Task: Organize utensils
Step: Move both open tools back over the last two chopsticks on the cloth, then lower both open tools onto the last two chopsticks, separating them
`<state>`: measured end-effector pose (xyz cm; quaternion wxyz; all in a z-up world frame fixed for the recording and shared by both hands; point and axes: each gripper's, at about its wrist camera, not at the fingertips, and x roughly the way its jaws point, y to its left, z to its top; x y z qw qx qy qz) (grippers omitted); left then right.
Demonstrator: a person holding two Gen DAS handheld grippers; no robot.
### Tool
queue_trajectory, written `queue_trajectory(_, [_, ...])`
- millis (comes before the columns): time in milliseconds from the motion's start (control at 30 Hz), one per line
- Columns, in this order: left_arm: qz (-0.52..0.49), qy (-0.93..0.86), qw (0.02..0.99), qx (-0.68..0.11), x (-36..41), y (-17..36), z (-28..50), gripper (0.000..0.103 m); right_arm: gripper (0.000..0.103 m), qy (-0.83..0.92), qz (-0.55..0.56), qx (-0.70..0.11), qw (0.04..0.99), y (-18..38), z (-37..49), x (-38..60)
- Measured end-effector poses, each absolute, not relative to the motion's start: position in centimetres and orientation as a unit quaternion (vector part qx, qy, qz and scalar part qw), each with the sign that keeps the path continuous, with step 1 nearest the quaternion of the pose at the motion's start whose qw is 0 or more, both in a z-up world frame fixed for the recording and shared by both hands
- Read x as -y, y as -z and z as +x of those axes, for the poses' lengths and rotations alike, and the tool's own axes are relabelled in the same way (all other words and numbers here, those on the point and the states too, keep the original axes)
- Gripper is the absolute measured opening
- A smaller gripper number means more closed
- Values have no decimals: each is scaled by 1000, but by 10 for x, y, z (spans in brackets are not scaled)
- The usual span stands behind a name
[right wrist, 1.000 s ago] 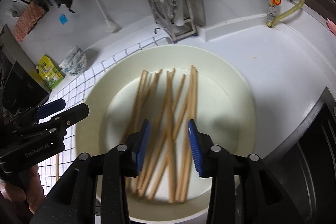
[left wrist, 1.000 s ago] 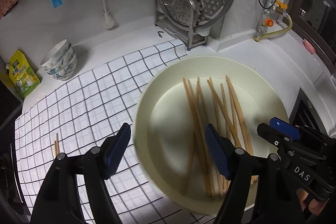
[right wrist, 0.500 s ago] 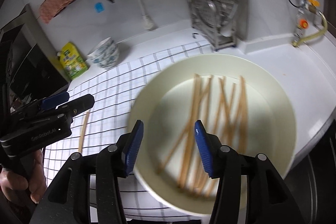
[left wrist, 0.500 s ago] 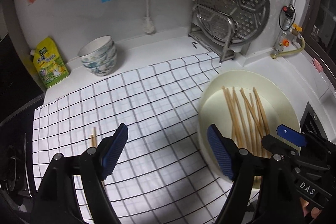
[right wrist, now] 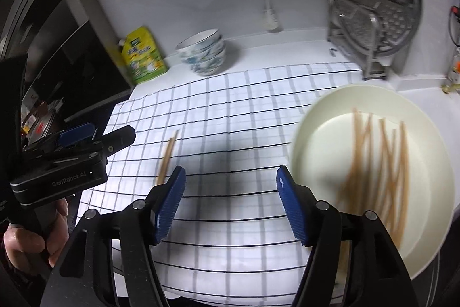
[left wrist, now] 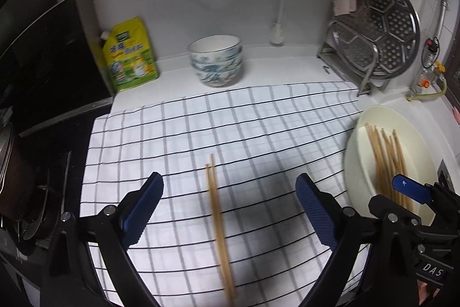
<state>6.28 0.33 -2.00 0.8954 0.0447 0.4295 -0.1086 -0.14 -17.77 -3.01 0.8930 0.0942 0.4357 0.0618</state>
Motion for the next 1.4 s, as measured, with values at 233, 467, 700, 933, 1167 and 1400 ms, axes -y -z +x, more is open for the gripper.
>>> queue_trajectory(233, [32, 79, 891, -446, -54, 39, 63, 93, 66, -93, 76, -455, 882, 44, 10, 124])
queue_trajectory(467, [32, 63, 881, -467, -87, 65, 57, 93, 66, -107, 73, -489, 863, 86, 16, 88])
queue_trajectory(700, [15, 62, 868, -493, -109, 92, 48, 93, 66, -102, 66, -519, 846, 126, 15, 67])
queue_trajectory(933, [10, 57, 863, -503, -124, 106, 44, 93, 66, -83, 46, -531, 842, 147, 18, 52])
queue_trajectory(1167, [6, 55, 857, -512, -130, 117, 40, 93, 66, -66, 2, -523, 850, 153, 16, 39])
queue_trajectory(1400, [4, 54, 856, -515, -130, 119, 40, 93, 55, -62, -38, -517, 853, 157, 14, 30])
